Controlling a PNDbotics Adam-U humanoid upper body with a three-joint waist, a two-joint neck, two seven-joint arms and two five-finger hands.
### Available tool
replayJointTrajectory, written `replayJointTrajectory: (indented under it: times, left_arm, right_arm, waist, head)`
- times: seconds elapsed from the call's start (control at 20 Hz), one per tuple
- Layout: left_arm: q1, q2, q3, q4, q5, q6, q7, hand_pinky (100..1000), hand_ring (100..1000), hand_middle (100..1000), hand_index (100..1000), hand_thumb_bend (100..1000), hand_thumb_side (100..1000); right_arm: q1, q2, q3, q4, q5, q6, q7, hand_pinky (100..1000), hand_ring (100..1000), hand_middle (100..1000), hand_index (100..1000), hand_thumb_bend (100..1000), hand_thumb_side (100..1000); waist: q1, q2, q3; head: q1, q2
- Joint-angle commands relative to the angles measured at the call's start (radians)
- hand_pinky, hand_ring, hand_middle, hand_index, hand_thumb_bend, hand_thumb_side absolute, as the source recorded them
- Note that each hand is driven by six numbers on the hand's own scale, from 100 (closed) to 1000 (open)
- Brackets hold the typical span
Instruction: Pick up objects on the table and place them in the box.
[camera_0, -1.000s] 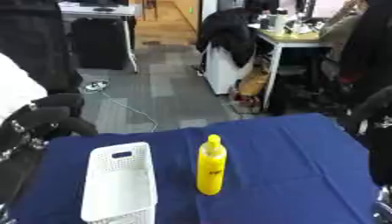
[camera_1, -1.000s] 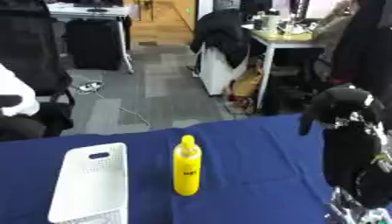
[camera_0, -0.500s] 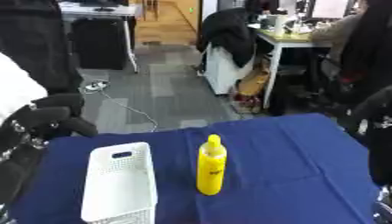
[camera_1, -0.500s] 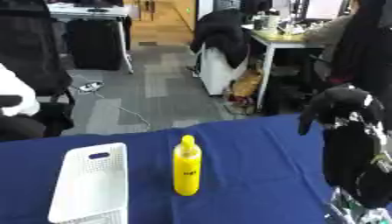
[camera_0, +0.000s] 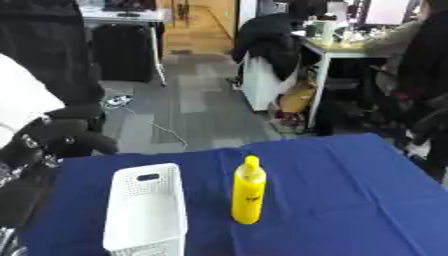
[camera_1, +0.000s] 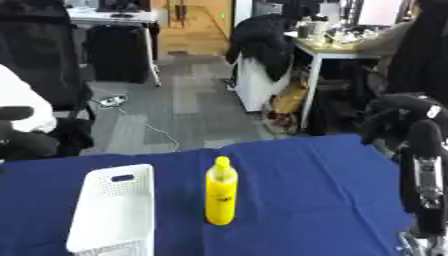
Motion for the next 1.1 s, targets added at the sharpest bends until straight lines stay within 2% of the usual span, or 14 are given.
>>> replayJointTrajectory:
  times: [0.05, 0.2, 0.3, 0.35, 0.4, 0.45, 0.5, 0.55, 0.6, 0.7, 1.1]
  left_arm:
    - [-0.006, 0.024, 0.005, -0.013, 0.007, 0.001, -0.002, 696, 613, 862, 878, 238, 885]
    - [-0.004, 0.022, 0.002, -0.013, 0.008, 0.002, -0.007, 695, 612, 863, 879, 237, 886]
    - [-0.003, 0.02, 0.002, -0.013, 0.008, 0.004, -0.01, 695, 611, 863, 879, 237, 887]
    - [-0.002, 0.019, 0.002, -0.013, 0.007, 0.005, -0.012, 695, 611, 863, 879, 237, 887]
    - [-0.002, 0.019, 0.001, -0.013, 0.007, 0.005, -0.013, 694, 611, 864, 879, 237, 888]
    - [-0.001, 0.018, 0.0, -0.013, 0.007, 0.005, -0.015, 694, 611, 864, 879, 237, 888]
    - [0.0, 0.019, -0.001, -0.013, 0.006, 0.005, -0.017, 694, 611, 864, 879, 236, 888]
    - [0.0, 0.019, -0.001, -0.013, 0.006, 0.005, -0.018, 694, 611, 864, 879, 236, 888]
    - [0.0, 0.019, -0.001, -0.013, 0.006, 0.004, -0.018, 695, 611, 864, 879, 236, 888]
    - [-0.002, 0.019, 0.0, -0.013, 0.007, 0.004, -0.018, 695, 612, 863, 879, 236, 887]
    - [-0.006, 0.019, -0.002, -0.013, 0.011, 0.004, -0.019, 695, 612, 863, 879, 236, 887]
  right_arm:
    - [-0.009, -0.068, 0.017, -0.016, 0.089, 0.078, 0.027, 405, 519, 691, 790, 376, 773]
    - [-0.014, -0.099, 0.032, -0.001, 0.144, 0.133, 0.07, 443, 544, 733, 818, 411, 744]
    - [-0.018, -0.11, 0.037, 0.022, 0.176, 0.152, 0.09, 492, 577, 764, 844, 428, 734]
    - [-0.021, -0.112, 0.038, 0.035, 0.19, 0.157, 0.096, 482, 570, 758, 839, 426, 735]
    - [-0.023, -0.113, 0.04, 0.049, 0.202, 0.162, 0.1, 554, 608, 791, 863, 440, 738]
    - [-0.026, -0.111, 0.041, 0.066, 0.212, 0.168, 0.102, 554, 608, 791, 863, 440, 738]
    - [-0.03, -0.106, 0.044, 0.088, 0.221, 0.176, 0.103, 630, 650, 828, 889, 461, 758]
    - [-0.035, -0.101, 0.047, 0.108, 0.23, 0.182, 0.104, 610, 638, 819, 884, 456, 754]
    - [-0.04, -0.096, 0.05, 0.128, 0.237, 0.188, 0.104, 677, 682, 851, 902, 470, 774]
    - [-0.05, -0.089, 0.059, 0.166, 0.249, 0.199, 0.1, 709, 705, 862, 906, 484, 772]
    - [-0.09, -0.08, 0.089, 0.291, 0.277, 0.209, 0.093, 737, 728, 877, 923, 533, 788]
  waist:
    - [0.001, -0.012, 0.003]
    - [-0.001, -0.011, 0.005]
    - [-0.001, -0.009, 0.006]
    - [-0.001, -0.008, 0.007]
    - [-0.001, -0.007, 0.007]
    - [0.0, -0.006, 0.007]
    - [0.0, -0.006, 0.007]
    - [0.0, -0.005, 0.008]
    - [0.001, -0.005, 0.008]
    - [0.002, -0.005, 0.009]
    - [0.001, -0.006, 0.011]
  head:
    - [-0.028, 0.005]
    - [-0.052, 0.003]
    - [-0.064, 0.0]
    - [-0.067, 0.0]
    - [-0.069, 0.001]
    - [-0.07, 0.002]
    - [-0.07, 0.0]
    - [-0.069, -0.002]
    - [-0.067, -0.001]
    - [-0.064, 0.005]
    - [-0.06, 0.011]
